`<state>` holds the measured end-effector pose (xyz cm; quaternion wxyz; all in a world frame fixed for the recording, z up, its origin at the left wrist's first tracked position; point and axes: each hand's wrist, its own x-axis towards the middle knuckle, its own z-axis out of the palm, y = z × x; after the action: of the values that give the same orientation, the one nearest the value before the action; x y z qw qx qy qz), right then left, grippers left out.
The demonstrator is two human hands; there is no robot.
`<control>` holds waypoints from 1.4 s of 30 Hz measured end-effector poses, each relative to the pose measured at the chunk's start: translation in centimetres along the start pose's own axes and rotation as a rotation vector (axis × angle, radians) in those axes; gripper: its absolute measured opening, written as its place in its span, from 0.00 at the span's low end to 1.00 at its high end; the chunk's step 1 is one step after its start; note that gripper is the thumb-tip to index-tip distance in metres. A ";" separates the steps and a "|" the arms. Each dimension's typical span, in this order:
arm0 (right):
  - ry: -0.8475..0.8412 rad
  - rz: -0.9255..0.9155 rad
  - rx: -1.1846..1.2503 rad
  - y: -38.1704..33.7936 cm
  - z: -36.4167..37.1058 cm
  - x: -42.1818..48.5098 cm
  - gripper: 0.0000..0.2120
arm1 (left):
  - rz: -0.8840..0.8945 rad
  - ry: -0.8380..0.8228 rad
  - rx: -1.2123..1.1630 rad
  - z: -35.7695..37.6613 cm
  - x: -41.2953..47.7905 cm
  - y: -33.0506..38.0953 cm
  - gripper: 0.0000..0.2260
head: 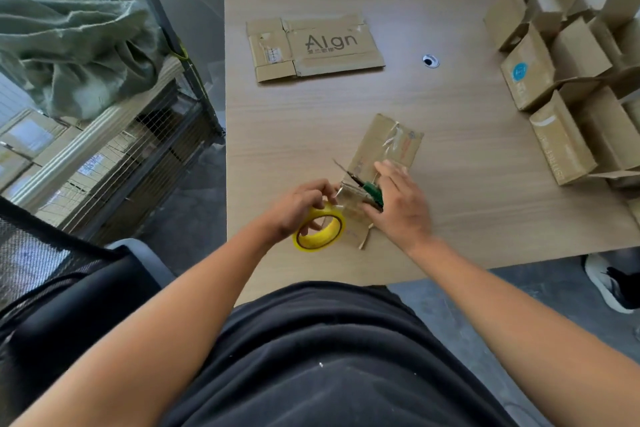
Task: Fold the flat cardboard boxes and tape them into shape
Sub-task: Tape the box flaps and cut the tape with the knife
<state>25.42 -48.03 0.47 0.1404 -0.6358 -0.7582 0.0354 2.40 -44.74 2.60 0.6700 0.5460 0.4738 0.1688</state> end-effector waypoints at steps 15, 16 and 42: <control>-0.304 0.473 1.584 -1.0 -12.2 -3.9 0.34 | 0.169 0.151 0.322 5.8 -7.5 10.6 0.11; -0.319 0.449 1.596 -1.2 -12.8 -4.3 0.33 | 0.178 0.144 0.355 6.4 -7.6 11.5 0.10; 0.309 0.828 1.452 4.3 -11.9 2.2 0.03 | 0.208 -0.049 0.948 -2.0 1.6 18.6 0.22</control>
<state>32.24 -46.55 11.25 0.5913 -0.6118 -0.2257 0.4745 7.01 -35.96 18.55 0.3379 0.8394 0.4255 -0.0123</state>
